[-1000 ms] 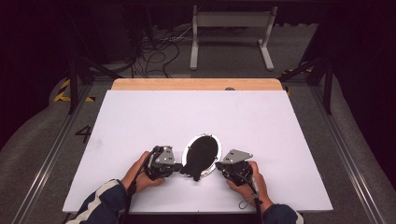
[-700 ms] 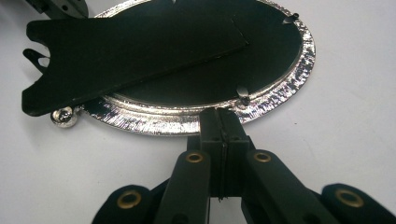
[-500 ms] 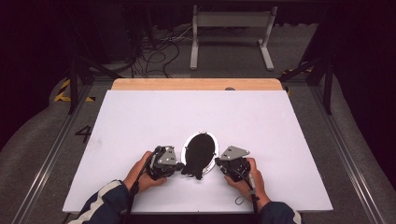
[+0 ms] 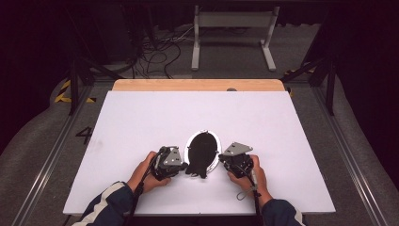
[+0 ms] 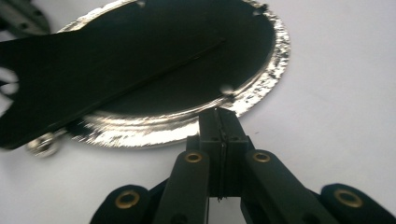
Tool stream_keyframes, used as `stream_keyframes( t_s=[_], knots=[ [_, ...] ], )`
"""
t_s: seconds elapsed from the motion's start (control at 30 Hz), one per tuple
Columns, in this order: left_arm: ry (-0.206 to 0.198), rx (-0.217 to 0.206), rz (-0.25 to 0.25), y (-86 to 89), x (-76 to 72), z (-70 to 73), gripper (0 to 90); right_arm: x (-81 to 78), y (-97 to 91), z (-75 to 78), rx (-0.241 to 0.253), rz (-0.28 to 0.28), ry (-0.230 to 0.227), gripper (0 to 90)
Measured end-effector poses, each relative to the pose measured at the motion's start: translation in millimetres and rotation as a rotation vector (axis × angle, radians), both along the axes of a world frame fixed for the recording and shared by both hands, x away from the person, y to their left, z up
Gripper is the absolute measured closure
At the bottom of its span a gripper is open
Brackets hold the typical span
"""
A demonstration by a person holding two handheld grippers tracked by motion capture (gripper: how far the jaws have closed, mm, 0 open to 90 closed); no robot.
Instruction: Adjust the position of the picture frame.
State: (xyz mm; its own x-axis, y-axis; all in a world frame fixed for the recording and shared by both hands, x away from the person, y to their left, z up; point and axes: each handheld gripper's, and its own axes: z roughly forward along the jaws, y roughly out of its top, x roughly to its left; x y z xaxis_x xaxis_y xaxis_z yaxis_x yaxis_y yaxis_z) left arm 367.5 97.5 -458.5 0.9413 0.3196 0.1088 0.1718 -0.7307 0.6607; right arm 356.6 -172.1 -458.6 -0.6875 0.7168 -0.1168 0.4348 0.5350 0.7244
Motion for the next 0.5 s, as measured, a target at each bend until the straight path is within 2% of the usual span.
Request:
stream_keyframes(
  t_s=[0.07,0.17,0.5],
  knots=[
    [0.006,-0.009,0.0,0.6,0.8,-0.6,89.7,-6.0,0.6,0.0,0.007,0.034,0.011,90.0],
    [0.021,-0.028,0.0,1.8,3.1,-1.2,89.6,-10.7,3.2,0.0,0.005,0.05,0.01,90.0],
    [0.032,-0.035,0.011,-3.6,6.1,-1.1,89.6,4.5,-2.5,-1.1,0.011,-0.024,-0.007,90.0]
  ],
)
